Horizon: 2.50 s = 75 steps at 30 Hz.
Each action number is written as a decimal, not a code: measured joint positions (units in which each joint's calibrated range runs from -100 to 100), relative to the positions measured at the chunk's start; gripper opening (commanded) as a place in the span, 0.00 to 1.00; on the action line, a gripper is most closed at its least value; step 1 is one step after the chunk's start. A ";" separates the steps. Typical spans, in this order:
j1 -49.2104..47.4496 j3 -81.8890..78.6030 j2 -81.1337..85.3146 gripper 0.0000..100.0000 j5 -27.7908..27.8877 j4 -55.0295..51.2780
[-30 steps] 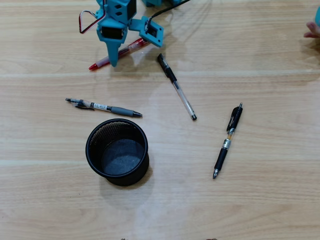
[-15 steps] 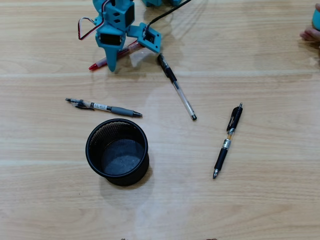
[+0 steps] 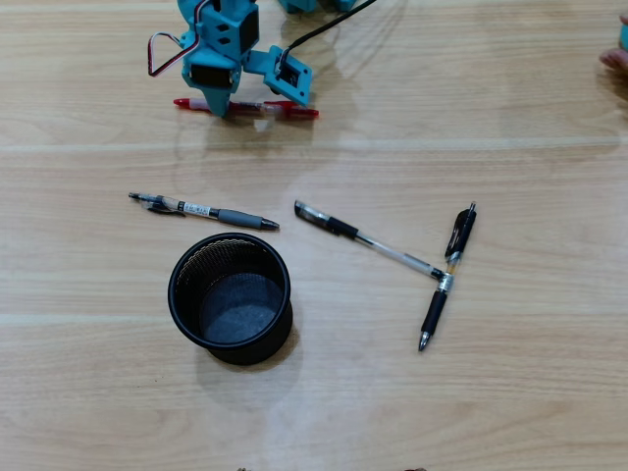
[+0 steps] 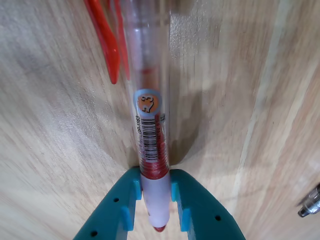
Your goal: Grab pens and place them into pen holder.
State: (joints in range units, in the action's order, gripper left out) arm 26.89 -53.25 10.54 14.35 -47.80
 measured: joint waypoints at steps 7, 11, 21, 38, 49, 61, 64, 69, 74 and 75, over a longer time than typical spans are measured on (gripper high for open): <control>-2.95 6.02 -0.76 0.02 -0.21 -7.24; -6.08 16.82 1.69 0.02 -0.37 -19.55; -17.22 55.33 5.59 0.02 -0.05 -21.79; -19.76 63.13 -14.90 0.02 16.01 8.10; -18.15 87.65 -29.28 0.02 20.45 10.94; -16.80 92.34 -43.00 0.02 22.33 20.07; -15.11 92.43 -43.25 0.02 22.33 20.07; -14.01 92.52 -43.25 0.03 22.33 20.07; -14.27 92.52 -43.25 0.18 22.33 20.07; -14.27 92.52 -43.25 0.19 22.33 20.07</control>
State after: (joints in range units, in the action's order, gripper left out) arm 12.62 39.27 -32.71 36.67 -27.73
